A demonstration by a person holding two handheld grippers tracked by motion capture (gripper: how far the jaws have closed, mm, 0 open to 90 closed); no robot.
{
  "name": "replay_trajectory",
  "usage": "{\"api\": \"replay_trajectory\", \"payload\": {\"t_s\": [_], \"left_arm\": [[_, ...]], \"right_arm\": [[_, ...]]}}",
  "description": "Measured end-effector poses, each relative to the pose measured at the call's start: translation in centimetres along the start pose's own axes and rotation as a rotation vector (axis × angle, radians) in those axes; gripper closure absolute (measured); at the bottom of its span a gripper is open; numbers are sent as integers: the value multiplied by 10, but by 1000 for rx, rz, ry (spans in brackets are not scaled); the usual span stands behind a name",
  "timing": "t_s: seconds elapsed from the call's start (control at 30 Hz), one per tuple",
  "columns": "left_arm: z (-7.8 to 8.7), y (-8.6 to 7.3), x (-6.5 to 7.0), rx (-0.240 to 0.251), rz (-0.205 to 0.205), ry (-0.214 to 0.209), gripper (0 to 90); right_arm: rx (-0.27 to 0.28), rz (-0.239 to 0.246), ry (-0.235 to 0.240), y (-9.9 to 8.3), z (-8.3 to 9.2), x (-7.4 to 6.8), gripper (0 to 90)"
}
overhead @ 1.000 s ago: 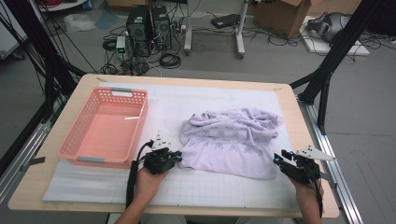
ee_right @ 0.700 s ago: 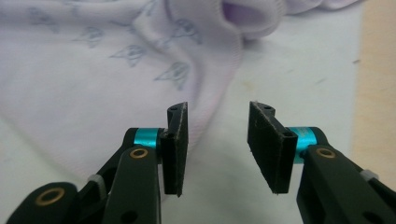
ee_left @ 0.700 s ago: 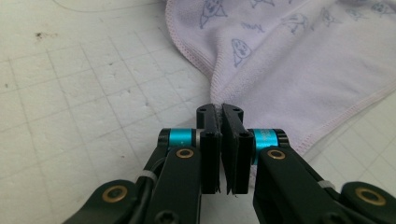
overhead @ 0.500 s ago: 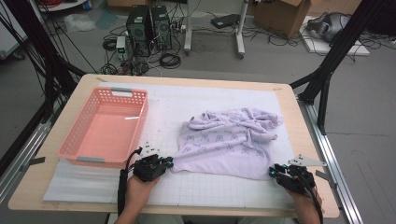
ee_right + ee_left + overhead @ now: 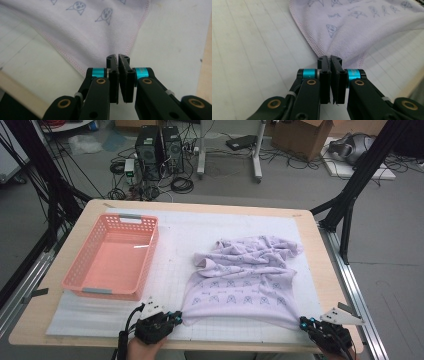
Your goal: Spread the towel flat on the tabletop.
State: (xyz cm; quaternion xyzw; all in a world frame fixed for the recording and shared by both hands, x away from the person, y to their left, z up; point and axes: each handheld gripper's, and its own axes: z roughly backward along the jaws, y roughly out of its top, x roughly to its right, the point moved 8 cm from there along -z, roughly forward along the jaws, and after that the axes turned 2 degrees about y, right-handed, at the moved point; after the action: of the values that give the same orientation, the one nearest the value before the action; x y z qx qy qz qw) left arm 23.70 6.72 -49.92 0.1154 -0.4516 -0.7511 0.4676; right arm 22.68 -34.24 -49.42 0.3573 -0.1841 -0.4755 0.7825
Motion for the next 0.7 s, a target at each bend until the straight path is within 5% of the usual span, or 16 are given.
{"api": "replay_trajectory", "payload": {"t_s": [0.23,0.5,0.6,0.7], "left_arm": [[25,-20,20,6,7,-11,862],[52,-35,42,54,8,-73,850],[42,-33,34,54,19,-21,591],[32,-24,26,93,41,-11,507]], "right_arm": [[8,-6,7,-20,28,-16,874],[45,-12,13,-36,64,-29,872],[37,-21,-10,-36,58,-26,742],[40,-44,-11,-34,48,-23,653]]}}
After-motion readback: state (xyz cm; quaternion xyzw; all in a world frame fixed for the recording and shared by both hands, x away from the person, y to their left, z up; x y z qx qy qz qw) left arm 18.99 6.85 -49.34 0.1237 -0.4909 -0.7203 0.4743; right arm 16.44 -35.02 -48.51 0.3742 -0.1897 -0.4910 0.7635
